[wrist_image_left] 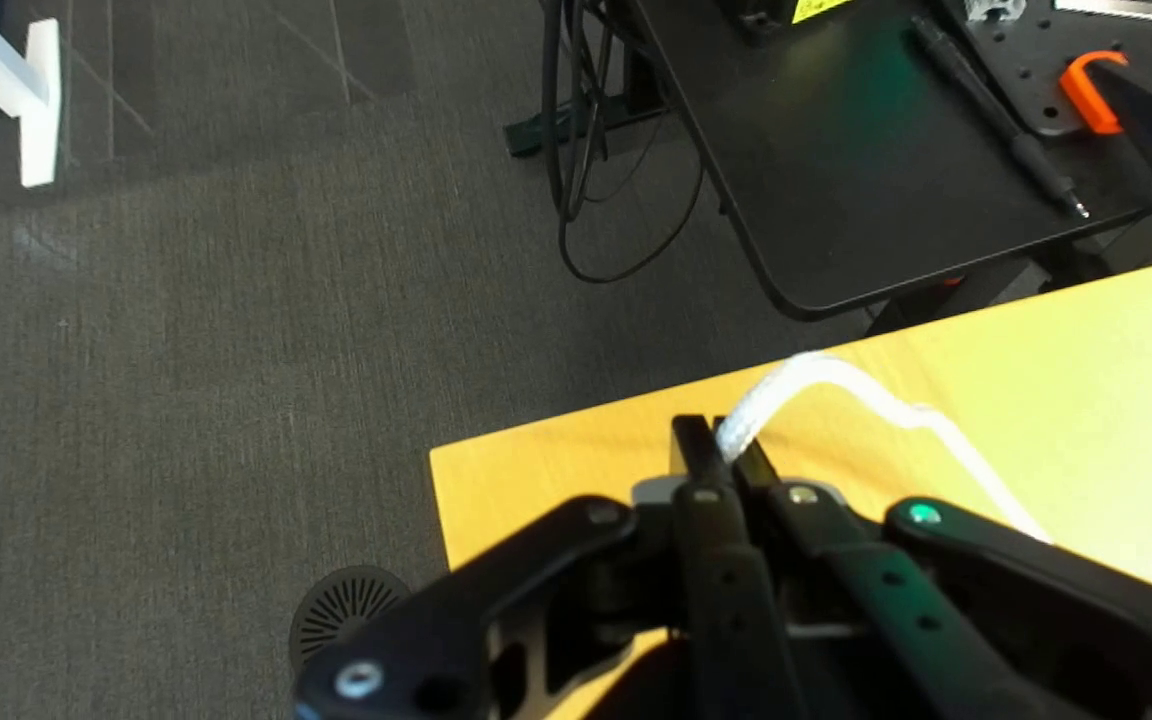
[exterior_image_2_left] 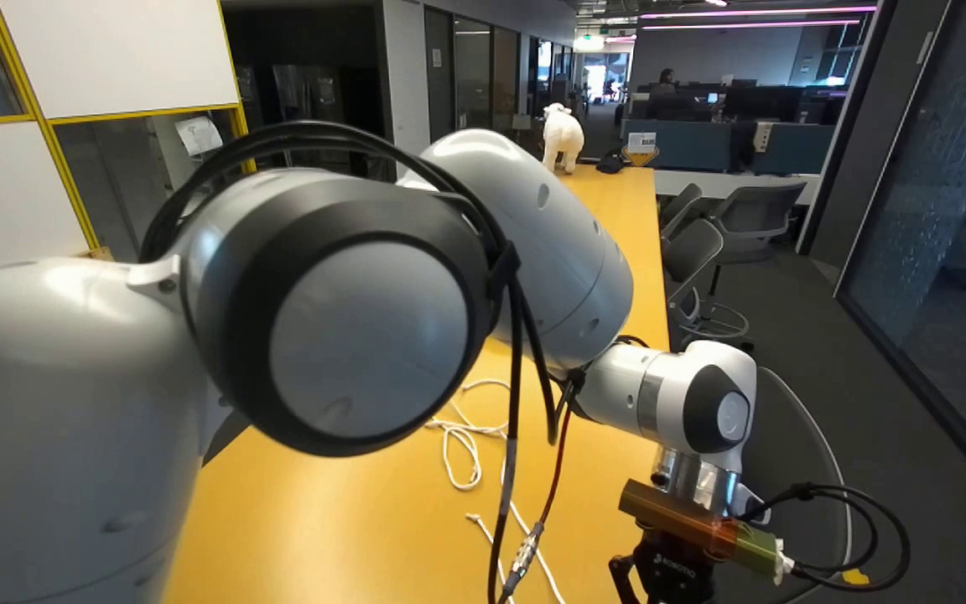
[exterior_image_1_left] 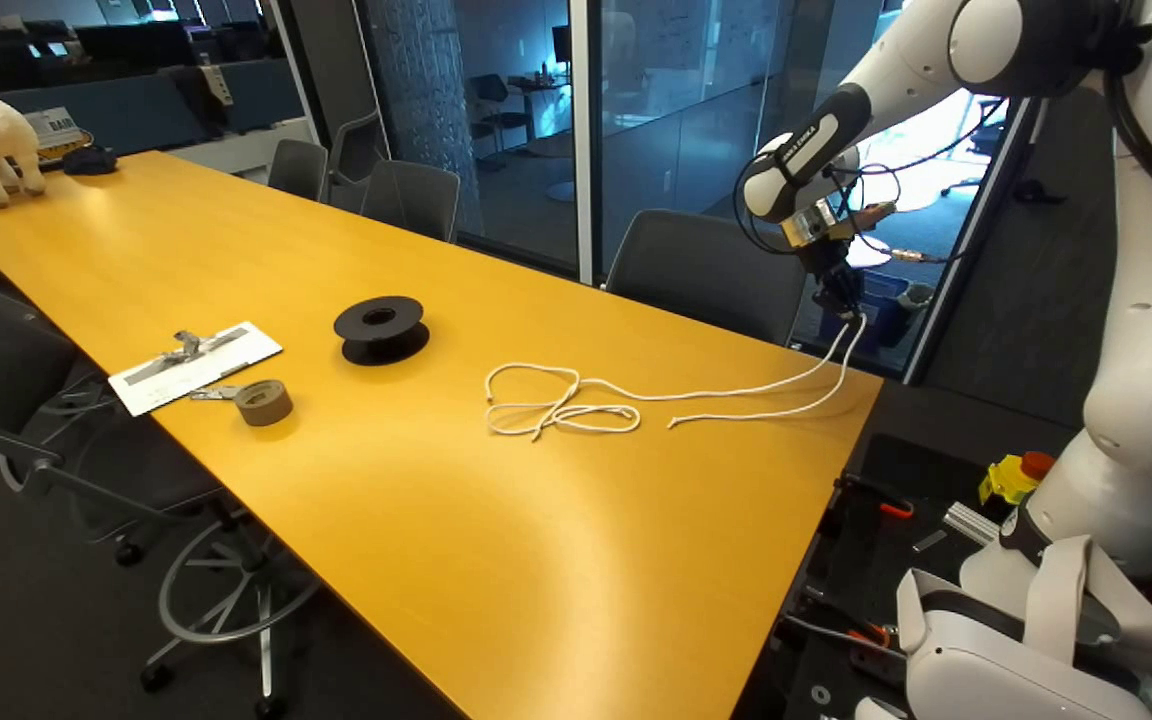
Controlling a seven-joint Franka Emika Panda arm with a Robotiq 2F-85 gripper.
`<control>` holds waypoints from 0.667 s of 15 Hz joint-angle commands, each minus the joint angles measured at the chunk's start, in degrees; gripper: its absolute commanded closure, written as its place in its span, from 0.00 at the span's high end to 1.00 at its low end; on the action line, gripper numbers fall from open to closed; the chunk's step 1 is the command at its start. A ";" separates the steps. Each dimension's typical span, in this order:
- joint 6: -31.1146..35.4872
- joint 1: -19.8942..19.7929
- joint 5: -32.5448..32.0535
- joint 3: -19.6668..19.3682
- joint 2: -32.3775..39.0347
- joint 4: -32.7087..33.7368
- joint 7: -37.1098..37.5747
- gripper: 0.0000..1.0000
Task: Untangle the rope on the table.
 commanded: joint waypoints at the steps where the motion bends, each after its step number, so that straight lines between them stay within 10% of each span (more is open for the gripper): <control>1: -2.99 -1.77 0.68 1.09 4.58 6.61 -2.76 0.01; 3: -3.77 -2.26 0.87 1.44 5.70 7.99 -3.28 0.02; 4: -4.61 -2.48 1.20 1.61 6.15 8.66 -3.29 0.29; 10: -5.10 -1.89 0.78 2.53 5.27 8.86 -2.76 0.68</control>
